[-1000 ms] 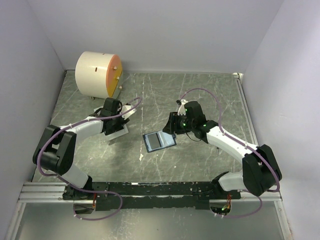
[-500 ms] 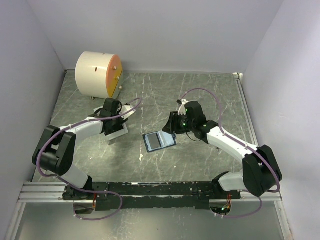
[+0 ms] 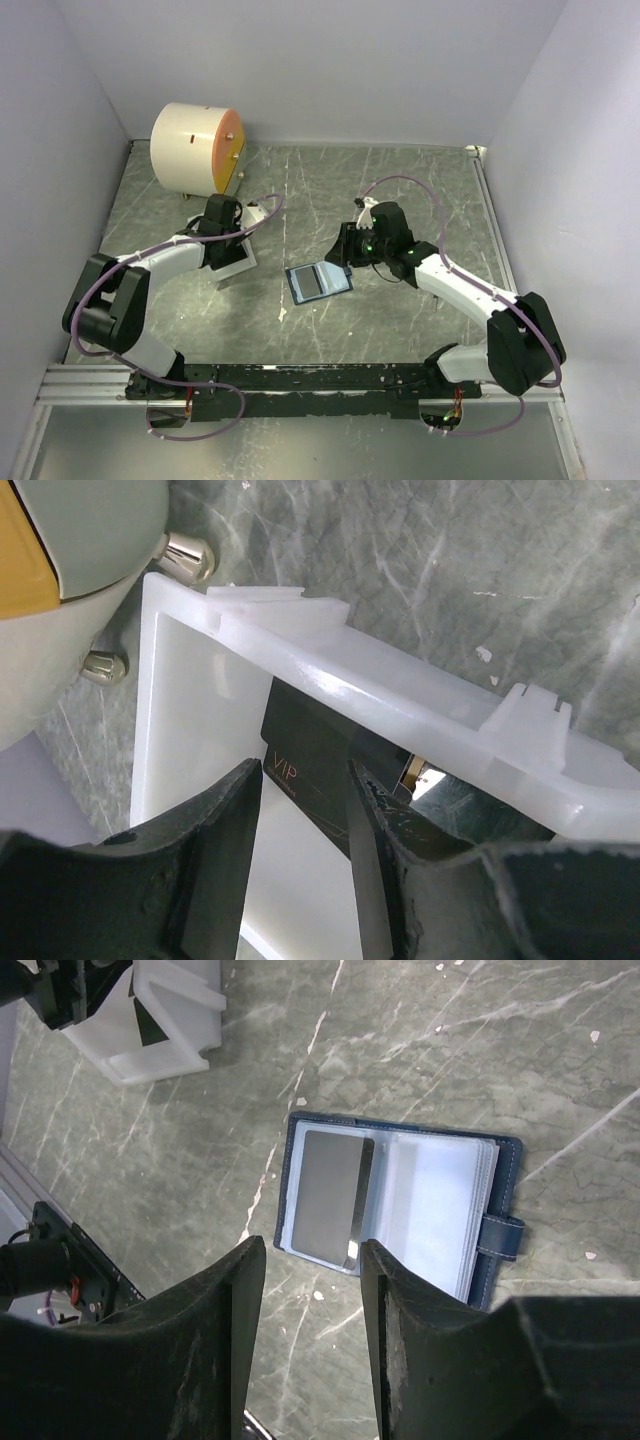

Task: Put the credit cards into the card holder
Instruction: Pick up the credit card from the storage box.

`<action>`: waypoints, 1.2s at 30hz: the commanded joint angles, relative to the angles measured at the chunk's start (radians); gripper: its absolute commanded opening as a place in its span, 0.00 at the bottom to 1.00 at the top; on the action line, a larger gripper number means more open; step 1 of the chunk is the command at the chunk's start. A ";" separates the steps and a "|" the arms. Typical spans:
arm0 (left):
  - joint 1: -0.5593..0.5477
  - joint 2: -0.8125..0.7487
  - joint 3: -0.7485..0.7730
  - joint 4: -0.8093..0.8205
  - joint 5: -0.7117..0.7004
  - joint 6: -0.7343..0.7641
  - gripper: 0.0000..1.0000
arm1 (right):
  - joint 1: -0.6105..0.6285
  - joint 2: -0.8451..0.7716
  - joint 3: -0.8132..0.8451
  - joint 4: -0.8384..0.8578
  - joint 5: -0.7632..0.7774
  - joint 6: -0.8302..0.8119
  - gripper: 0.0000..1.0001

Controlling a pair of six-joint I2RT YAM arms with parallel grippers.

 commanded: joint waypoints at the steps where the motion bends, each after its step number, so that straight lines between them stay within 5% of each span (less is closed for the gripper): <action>1: -0.002 -0.055 -0.009 0.018 0.060 0.017 0.51 | -0.003 -0.028 -0.013 0.021 -0.008 0.006 0.43; 15: -0.033 -0.029 -0.027 0.005 0.084 0.040 0.63 | -0.003 -0.030 -0.015 0.021 -0.007 0.003 0.43; 36: -0.033 0.036 -0.004 0.005 0.077 0.055 0.63 | -0.003 -0.020 0.005 0.020 -0.003 -0.002 0.43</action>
